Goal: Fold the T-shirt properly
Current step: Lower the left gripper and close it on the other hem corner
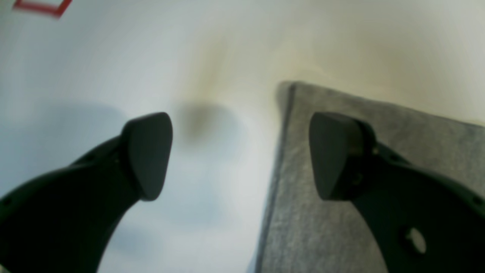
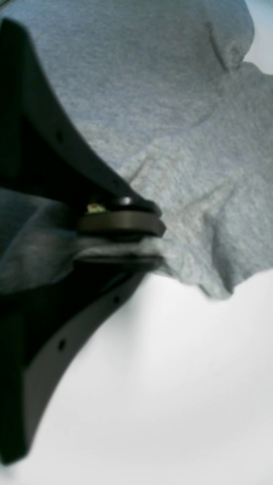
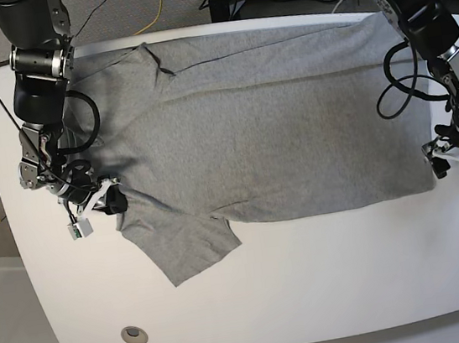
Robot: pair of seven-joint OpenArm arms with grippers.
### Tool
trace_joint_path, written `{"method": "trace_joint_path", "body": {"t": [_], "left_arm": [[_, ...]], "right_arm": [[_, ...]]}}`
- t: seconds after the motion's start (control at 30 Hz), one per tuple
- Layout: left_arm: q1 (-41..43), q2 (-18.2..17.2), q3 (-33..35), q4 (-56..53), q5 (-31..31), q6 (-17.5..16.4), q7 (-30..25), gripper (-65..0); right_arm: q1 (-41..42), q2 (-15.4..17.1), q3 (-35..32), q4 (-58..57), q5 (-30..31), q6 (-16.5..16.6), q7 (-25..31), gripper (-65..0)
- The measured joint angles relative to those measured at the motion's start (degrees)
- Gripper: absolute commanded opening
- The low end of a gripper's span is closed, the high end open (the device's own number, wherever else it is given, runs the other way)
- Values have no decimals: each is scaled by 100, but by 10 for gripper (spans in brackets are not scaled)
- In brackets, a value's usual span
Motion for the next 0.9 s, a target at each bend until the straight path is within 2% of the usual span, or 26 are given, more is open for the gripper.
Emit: {"method": "trace_joint_path", "body": {"t": [0.33, 0.6, 0.9], "left_arm": [[-46, 85, 33, -308, -118, -68, -2, -110], [-48, 83, 24, -385, -612, -26, -136, -110], [-332, 35, 85, -1023, -710, -48, -284, -110]], "right_arm": [[0, 81, 0, -2, -4, 0, -17, -557], [0, 81, 0, -2, -20, -2, -15, -557], [0, 81, 0, 0, -20, -2, -15, -557]]}}
